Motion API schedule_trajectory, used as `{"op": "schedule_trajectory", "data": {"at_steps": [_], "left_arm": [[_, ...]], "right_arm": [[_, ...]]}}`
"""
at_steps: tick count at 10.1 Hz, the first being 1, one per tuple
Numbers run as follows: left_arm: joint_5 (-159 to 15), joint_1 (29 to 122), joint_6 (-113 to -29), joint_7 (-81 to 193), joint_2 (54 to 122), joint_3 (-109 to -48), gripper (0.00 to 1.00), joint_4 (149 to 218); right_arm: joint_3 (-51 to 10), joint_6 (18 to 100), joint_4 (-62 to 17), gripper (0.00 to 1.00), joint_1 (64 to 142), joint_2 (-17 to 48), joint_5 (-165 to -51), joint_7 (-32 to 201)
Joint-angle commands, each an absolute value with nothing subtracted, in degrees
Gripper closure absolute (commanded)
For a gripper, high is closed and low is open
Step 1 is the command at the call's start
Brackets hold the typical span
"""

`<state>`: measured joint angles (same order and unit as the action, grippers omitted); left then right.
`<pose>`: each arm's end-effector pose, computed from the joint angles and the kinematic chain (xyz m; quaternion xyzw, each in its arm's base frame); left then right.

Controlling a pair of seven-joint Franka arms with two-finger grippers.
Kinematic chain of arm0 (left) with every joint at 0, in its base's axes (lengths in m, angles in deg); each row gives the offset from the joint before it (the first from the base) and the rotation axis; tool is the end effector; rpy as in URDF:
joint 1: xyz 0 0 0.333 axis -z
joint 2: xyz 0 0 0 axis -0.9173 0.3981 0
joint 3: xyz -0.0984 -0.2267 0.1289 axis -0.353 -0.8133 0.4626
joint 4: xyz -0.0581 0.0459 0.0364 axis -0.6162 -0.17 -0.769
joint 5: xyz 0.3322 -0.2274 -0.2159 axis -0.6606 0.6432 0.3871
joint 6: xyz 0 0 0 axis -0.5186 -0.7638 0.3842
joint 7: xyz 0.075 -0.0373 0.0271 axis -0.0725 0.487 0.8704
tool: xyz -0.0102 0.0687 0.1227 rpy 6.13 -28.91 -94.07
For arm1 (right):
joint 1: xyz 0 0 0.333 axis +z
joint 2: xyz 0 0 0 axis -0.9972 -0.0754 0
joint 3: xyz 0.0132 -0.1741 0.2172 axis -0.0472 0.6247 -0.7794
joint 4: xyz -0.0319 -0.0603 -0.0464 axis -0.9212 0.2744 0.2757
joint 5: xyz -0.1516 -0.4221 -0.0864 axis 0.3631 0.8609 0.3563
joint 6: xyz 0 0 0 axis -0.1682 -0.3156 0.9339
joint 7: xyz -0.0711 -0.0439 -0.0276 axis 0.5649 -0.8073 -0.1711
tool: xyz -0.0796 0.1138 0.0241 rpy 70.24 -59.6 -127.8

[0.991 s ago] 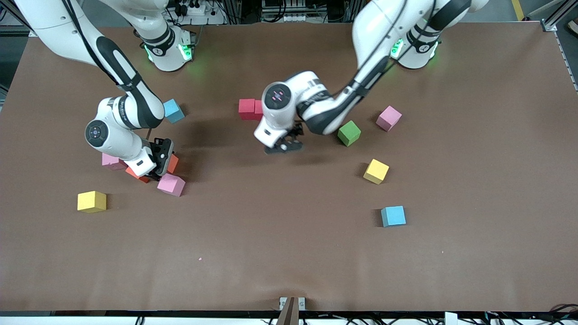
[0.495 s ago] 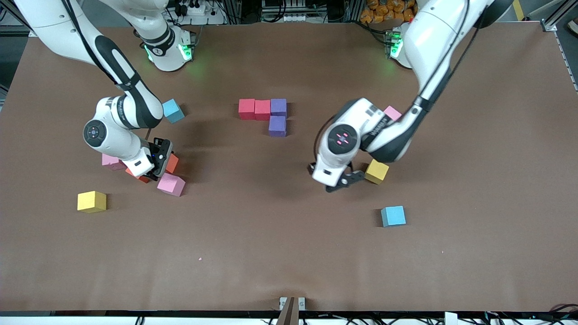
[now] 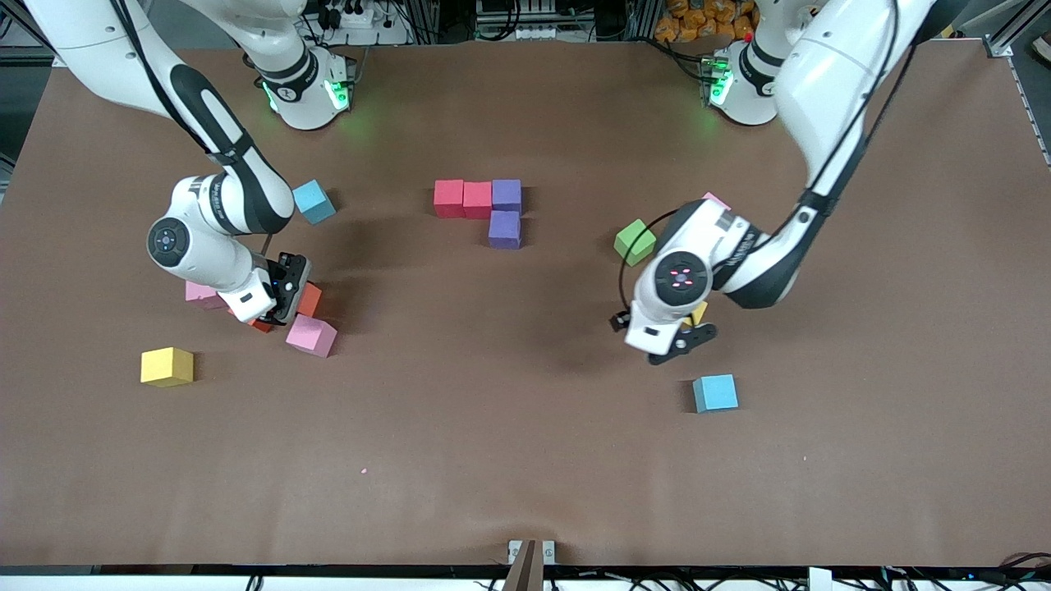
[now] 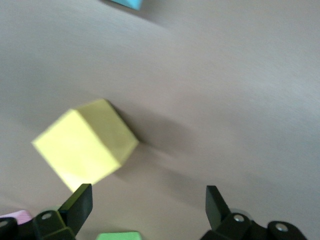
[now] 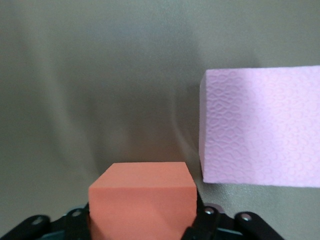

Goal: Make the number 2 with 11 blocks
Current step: 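Reach the left gripper to the yellow cube while the right gripper lifts orange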

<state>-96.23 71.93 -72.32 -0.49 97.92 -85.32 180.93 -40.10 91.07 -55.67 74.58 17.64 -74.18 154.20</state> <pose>0.5939 -0.3231 0.1426 -0.9689 -0.2282 0.0775 0.0556 0.5332 0.0424 0.0596 -0.7970 -0.5998 -0.0013 0.0705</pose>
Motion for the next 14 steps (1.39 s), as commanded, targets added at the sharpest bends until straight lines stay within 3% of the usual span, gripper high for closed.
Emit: {"op": "schedule_trajectory", "data": {"at_steps": [1, 6, 11, 14], "left_arm": [[-97.67, 68.31, -73.63, -0.77, 93.74, -86.09, 0.0, 187.42], [-97.84, 64.96, -80.02, 1.32, 88.99, -86.09, 0.0, 195.42], [-97.84, 63.46, -83.55, 14.76, 88.55, -86.09, 0.0, 195.7], [-97.84, 63.46, -84.09, 21.6, 88.9, -86.18, 0.0, 196.13]], "right_arm": [[-39.91, 89.59, -55.99, 0.55, 74.52, 20.85, -74.06, 153.43], [-40.7, 72.74, -53.09, 0.58, 76.26, 28.67, -74.76, 144.05], [-40.97, 71.57, -47.56, 0.58, 86.62, 28.34, -76.59, 119.65], [-40.44, 72.35, -41.5, 0.58, 97.43, 24.04, -80.65, 95.59]]}}
